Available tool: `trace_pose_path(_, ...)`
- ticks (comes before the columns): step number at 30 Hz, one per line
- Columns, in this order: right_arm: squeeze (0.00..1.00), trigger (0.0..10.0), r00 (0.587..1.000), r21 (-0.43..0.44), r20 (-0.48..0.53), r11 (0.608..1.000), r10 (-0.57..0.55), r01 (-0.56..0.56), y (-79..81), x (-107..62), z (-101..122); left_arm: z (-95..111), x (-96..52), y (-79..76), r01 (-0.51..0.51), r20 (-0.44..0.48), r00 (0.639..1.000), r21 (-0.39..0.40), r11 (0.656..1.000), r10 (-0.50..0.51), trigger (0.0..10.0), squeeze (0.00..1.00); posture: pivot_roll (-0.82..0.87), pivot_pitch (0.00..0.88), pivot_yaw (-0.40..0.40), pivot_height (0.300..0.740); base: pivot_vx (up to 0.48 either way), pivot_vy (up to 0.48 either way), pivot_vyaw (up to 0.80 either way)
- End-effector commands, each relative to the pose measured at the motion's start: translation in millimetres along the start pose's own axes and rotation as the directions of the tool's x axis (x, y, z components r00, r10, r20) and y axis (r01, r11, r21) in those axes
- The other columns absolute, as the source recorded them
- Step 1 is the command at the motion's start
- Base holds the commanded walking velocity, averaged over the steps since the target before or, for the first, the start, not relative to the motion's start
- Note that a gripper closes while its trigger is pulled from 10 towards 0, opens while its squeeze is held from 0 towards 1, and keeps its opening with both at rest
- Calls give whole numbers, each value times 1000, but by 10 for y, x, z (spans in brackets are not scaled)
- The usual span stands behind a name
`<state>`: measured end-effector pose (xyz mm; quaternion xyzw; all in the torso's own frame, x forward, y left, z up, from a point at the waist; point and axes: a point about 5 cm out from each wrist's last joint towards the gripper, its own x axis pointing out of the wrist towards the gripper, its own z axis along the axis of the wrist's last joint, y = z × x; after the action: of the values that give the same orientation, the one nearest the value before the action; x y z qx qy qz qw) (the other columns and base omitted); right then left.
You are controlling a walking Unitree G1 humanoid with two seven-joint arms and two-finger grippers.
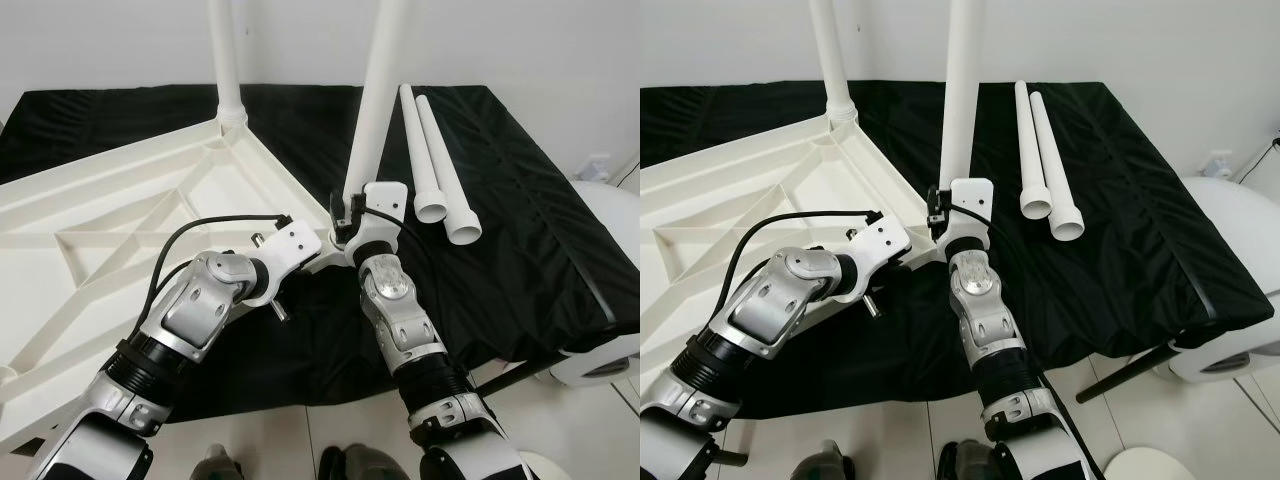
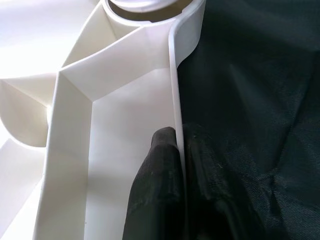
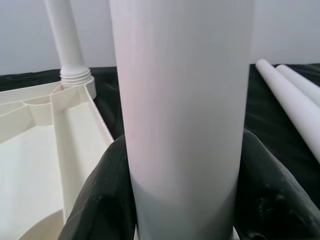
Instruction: Building children table
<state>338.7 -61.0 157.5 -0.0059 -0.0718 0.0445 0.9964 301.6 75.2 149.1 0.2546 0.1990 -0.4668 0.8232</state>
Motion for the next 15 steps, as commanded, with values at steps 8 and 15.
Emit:
trace_pose_path(8, 0, 10000, 991, -9, -104, 997, -79, 79, -52, -59, -249, 225, -92, -49, 14, 89, 996, 81, 997, -21, 10000, 0, 43, 77, -62, 740, 0, 0, 0)
trace_pose_path(15, 0, 10000, 998, 2, -43, 999, -46, 46, -76, -107, -210, 219, -91, -32, 1, 89, 996, 77, 997, -8, 10000, 0, 42, 69, -64, 740, 0, 0, 0)
